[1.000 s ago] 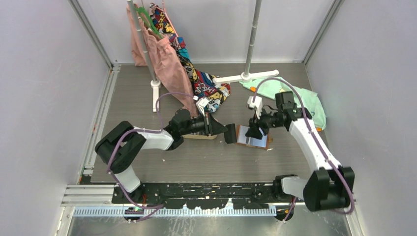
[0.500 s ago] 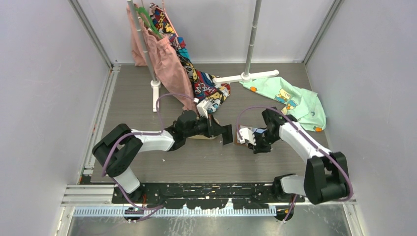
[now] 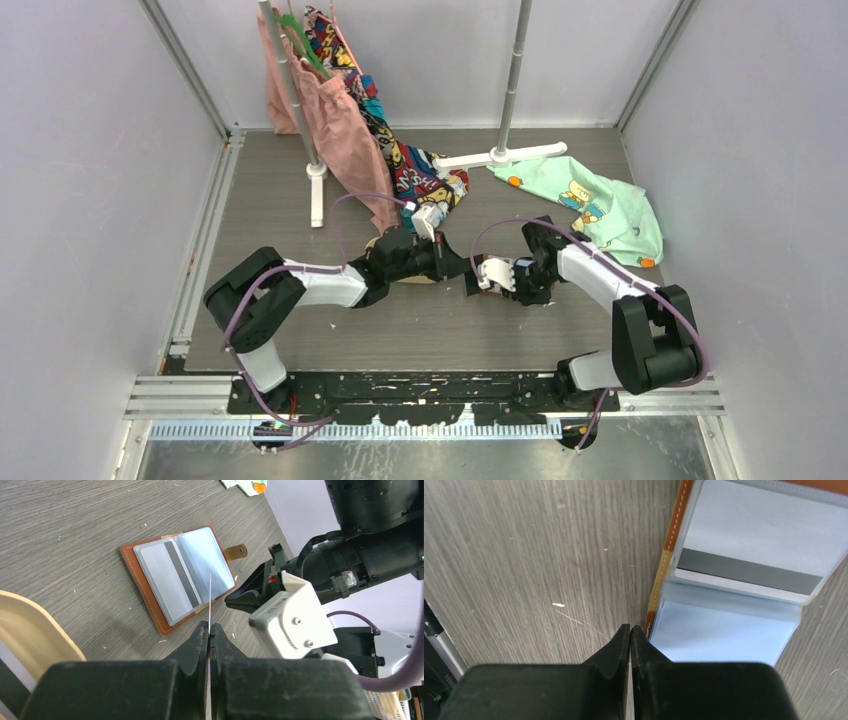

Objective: Put the credit cards into the card holder
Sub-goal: Insert the credit card into the card holder.

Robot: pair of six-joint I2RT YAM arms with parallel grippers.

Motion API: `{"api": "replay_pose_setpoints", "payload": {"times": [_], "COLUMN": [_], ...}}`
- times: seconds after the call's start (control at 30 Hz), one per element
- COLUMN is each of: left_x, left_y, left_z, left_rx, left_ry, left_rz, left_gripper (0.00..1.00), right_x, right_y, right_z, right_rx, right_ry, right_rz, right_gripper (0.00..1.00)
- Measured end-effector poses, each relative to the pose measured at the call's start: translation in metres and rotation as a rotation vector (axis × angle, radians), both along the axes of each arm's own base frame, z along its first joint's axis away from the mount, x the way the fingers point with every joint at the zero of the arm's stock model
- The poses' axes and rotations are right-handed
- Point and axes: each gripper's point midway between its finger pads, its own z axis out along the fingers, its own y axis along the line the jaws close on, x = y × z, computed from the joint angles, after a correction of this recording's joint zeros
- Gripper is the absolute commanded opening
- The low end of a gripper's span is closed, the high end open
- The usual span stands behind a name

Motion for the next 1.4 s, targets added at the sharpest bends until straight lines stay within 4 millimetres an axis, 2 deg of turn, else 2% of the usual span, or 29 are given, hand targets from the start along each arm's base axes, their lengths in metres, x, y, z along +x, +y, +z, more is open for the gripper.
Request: {"api": "replay_pose_setpoints", "payload": {"times": [0.2,0.33,0.47,0.8,0.97,1.07,1.23,1.4], "left_x": [0.004,0.006,0.009,0.010,0.009,0.005,0.001,-0.004], "left_y": [-0.008,-0.013,-0.020,-0.022,-0.022,-0.022,-0.025,-0.019], "left_z": [-0.002,-0.004,-0.006,-0.006,-0.007,-0.010,-0.010,-0.006], "left_rx": [-0.014,-0.026,-0.037,-0.046,-0.042,-0.027,0.010,0.061], "left_ry": [0.008,0.017,0.023,0.028,0.026,0.035,0.026,-0.001], "left_rz": [0.019,0.033,0.041,0.044,0.037,0.015,-0.031,-0.055], "left_gripper": [0.00,0.00,0.00,0.00,0.00,0.00,0.00,0.00], "right_x": [0.007,0.021,0.027,0.037,0.046,0.049,0.052,0.055], "right_y": [-0.009,-0.018,-0.026,-0.018,-0.016,-0.018,-0.015,-0.019], "right_z": [-0.006,-0.005,-0.001,0.052,0.082,0.095,0.101,0.102], "right_rx": [-0.054,-0.091,-0.080,0.120,0.227,0.278,0.322,0.342], "right_ry": [-0.007,-0.054,-0.067,-0.129,-0.188,-0.223,-0.220,-0.211], "right_rz": [-0.058,-0.142,-0.227,-0.380,-0.504,-0.566,-0.622,-0.684], "right_gripper": [0.06,0.06,0.11,0.14,0.24,0.25,0.25,0.27]}}
